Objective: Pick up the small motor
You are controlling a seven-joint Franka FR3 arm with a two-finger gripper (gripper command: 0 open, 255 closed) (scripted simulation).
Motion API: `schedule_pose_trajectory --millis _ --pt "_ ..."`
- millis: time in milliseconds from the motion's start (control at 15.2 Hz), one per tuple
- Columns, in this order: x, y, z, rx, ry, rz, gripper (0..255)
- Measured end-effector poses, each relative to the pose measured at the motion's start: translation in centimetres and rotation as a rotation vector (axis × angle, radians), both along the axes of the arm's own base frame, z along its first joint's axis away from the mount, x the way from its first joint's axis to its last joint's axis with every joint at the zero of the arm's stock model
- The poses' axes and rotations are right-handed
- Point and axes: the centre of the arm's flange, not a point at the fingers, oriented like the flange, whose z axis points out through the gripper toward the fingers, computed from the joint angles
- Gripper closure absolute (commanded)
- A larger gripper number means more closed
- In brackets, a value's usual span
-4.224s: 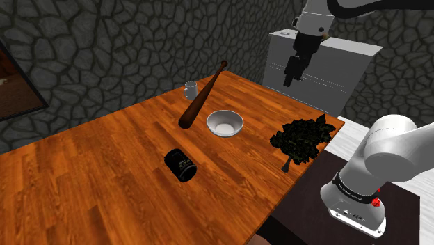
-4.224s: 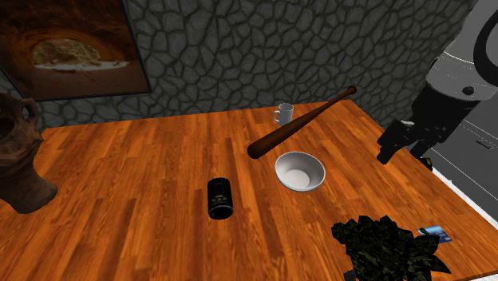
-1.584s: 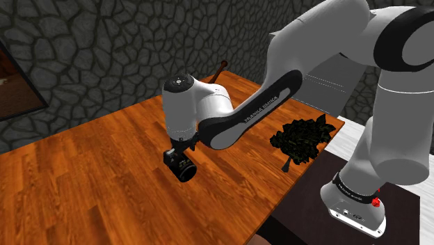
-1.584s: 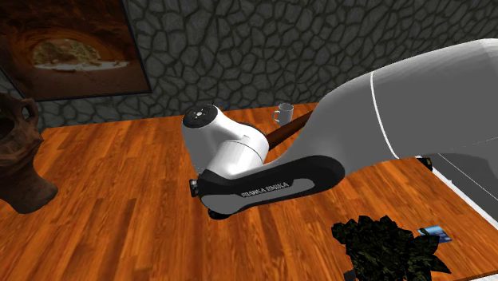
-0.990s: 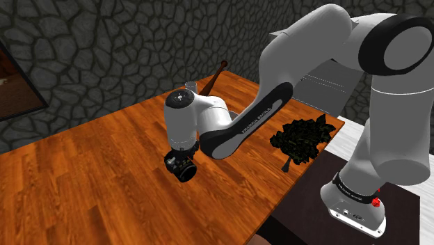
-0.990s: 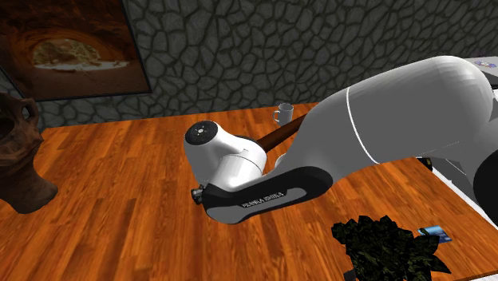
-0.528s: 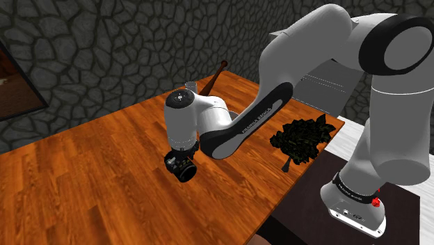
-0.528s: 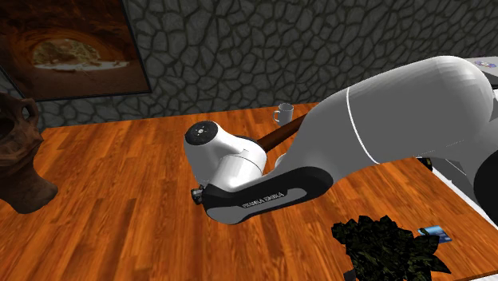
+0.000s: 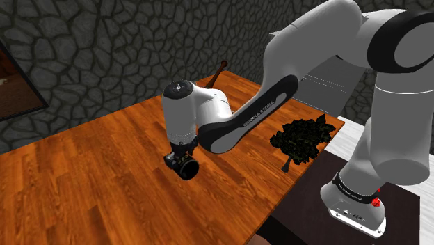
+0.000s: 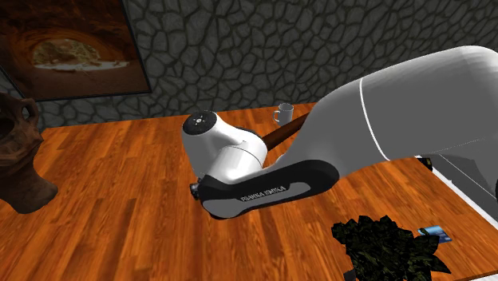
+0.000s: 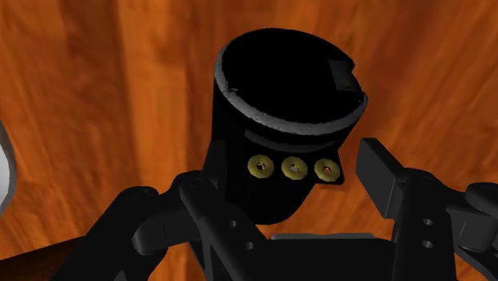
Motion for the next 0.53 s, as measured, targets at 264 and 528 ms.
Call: schedule_pose_trajectory --millis 264,528 --pt "-0.2 -0.1 2.0 0.000 0.000 0.000 255" --pt "-0.1 0.0 4.2 0.000 0.000 0.000 255"
